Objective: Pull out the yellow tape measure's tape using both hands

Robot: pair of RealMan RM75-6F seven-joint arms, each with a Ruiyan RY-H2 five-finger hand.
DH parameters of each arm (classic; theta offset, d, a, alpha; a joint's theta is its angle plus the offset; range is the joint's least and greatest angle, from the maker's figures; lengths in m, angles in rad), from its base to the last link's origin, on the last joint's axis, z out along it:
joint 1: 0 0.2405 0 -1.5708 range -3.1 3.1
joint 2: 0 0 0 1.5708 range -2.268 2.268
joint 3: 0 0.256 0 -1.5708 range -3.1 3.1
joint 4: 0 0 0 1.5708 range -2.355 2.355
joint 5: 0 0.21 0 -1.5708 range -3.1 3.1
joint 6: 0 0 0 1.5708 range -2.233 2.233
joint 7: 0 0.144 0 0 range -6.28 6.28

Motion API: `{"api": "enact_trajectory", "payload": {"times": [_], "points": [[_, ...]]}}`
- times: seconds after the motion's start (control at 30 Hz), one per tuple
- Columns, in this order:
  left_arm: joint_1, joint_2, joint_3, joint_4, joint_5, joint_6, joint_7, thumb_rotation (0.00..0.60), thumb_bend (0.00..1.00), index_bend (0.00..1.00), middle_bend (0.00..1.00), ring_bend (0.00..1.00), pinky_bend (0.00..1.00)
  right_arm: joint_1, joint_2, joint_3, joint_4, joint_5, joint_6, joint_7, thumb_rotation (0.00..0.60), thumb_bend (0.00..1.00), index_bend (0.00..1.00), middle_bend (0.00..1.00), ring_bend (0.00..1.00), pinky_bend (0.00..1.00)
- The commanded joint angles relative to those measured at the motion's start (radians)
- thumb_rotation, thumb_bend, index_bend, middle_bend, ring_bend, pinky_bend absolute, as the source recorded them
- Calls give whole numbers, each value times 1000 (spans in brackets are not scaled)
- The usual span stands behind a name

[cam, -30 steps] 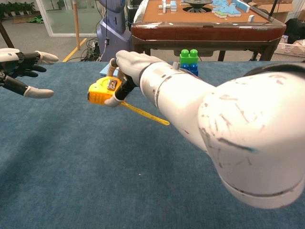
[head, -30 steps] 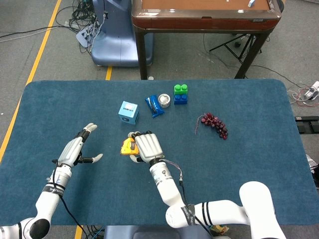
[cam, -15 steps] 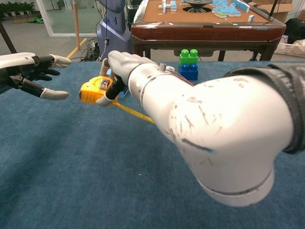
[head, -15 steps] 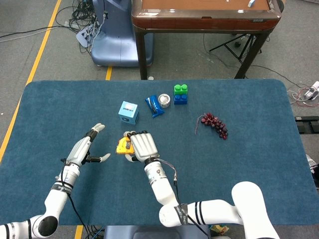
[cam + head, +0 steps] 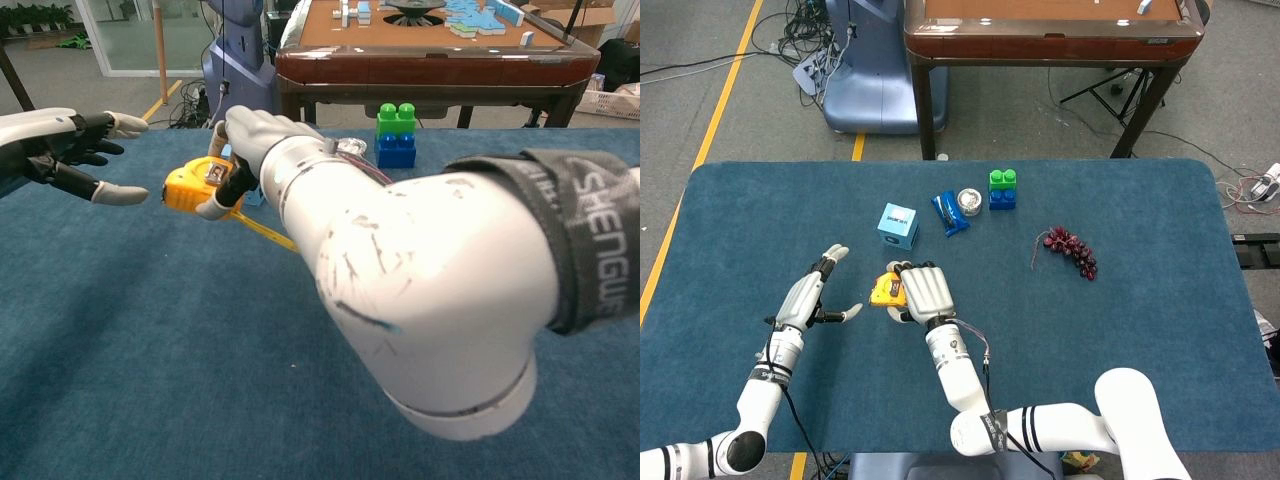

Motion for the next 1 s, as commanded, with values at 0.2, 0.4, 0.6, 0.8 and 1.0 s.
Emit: {"api": "enact_trajectory", "payload": {"times": [0.2,0.4,0.6,0.8,1.0], "points": [[-1,-7,-1,0,-10,9,2,600,201,0,0,0,0,11,-17,13,31,-2,-5,11,600,543,546,526,380,251],[-6,-13,-7,1,-25,9,5,600,202,0,0,0,0,22,-35,20,60,-7,-14,22,600,543,546,526,380,251],[-9,-22,-7,8,-32,8,2,600,201,0,0,0,0,29,-50,25,86,-8,-23,29,600,543,546,526,380,251],[-10,-28,-8,14,-35,5,-2,600,201,0,0,0,0,34,-60,34,104,-12,-27,36,600,543,546,526,380,251],[-12,-29,-10,11,-41,3,-2,600,201,0,0,0,0,40,-72,44,126,-7,-33,39,600,543,546,526,379,251]]}}
